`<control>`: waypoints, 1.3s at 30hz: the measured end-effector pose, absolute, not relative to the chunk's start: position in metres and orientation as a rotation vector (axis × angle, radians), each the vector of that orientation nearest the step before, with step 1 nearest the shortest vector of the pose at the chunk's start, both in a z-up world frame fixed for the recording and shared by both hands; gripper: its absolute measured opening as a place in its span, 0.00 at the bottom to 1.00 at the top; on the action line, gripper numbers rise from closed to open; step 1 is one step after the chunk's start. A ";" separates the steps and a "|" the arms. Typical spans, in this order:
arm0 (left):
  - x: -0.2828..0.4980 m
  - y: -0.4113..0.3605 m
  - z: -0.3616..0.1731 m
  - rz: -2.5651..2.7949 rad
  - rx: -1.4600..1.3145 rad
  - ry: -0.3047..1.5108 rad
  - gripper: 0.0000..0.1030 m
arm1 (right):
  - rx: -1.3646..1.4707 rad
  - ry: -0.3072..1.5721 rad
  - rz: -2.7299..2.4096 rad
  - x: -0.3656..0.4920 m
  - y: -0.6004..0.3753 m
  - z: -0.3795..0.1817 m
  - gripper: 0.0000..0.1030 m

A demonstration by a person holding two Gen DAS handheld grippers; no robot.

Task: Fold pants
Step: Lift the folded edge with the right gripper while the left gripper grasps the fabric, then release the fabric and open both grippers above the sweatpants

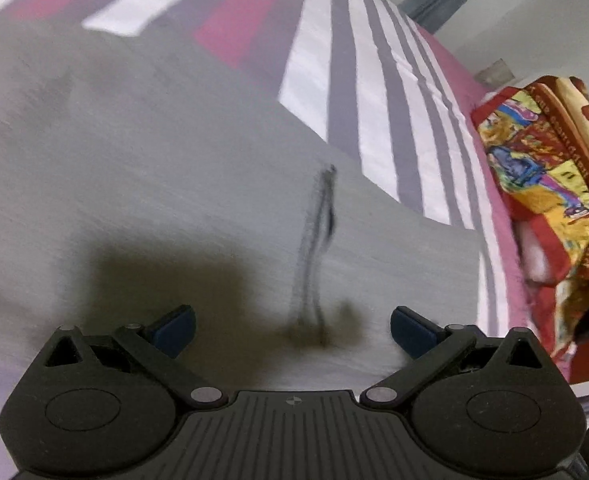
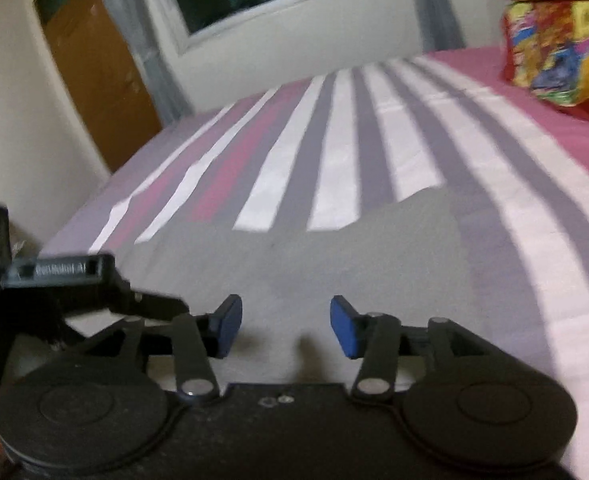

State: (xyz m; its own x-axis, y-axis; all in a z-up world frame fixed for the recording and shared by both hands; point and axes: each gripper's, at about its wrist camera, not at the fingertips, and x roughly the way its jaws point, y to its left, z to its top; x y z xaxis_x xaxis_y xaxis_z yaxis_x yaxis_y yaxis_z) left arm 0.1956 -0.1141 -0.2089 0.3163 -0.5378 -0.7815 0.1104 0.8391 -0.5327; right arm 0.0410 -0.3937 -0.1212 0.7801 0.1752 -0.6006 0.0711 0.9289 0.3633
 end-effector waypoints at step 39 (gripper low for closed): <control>0.173 -0.079 -0.184 -0.331 -0.273 1.000 0.35 | 0.154 0.848 -0.030 0.068 -0.363 -0.172 0.40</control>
